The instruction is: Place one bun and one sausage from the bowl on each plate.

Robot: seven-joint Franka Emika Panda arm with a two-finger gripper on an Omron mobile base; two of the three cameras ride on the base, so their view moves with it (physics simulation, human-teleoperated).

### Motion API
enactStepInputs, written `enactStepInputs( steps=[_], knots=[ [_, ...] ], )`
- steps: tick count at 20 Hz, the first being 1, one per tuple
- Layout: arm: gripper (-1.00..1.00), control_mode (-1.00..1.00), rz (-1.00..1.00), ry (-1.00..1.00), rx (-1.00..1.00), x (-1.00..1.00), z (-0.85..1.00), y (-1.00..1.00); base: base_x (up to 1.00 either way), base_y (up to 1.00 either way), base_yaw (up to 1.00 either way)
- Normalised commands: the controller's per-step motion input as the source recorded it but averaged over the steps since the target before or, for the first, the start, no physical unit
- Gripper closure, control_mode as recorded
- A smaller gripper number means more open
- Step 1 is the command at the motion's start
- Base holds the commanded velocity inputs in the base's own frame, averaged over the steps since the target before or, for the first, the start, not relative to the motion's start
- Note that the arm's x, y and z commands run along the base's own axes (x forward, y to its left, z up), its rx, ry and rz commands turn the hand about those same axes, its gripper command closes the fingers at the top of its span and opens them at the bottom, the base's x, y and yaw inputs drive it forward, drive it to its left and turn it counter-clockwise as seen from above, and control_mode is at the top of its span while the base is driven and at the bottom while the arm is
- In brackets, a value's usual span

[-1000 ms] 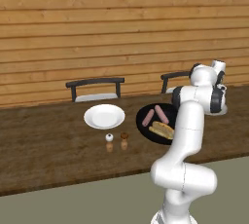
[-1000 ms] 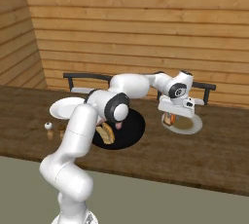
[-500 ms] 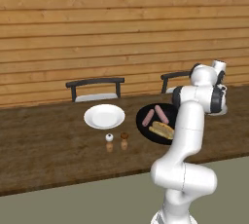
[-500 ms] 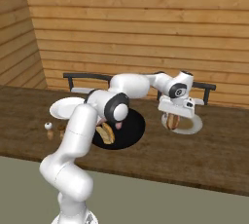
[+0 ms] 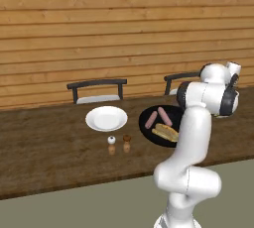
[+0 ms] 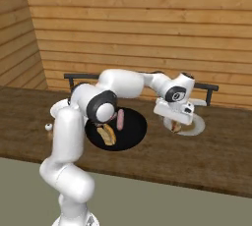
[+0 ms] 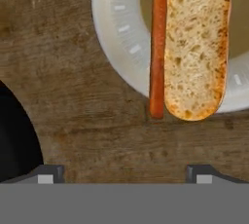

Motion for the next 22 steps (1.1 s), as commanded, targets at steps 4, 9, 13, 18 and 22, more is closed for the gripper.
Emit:
enactStepInputs(
  steps=[4,9,13,18,22],
  knots=[
    [-1.00,-1.00,-0.08,-0.07,-0.17,-0.44,0.12,1.00,0.00,0.00,0.00],
    [-1.00,-1.00,-0.01,-0.03,-0.15,-0.02,0.05,1.00,0.00,0.00,0.00],
    [-1.00,-1.00,0.02,0.02,-0.04,0.26,0.31,0.93,0.00,0.00,0.00],
    [-1.00,-1.00,0.09,0.08,0.00,0.40,0.40,0.75,0.00,0.00,0.00],
    [-1.00,-1.00,0.09,0.00,0.00,0.33,0.02,0.72,0.00,0.00,0.00]
  ],
)
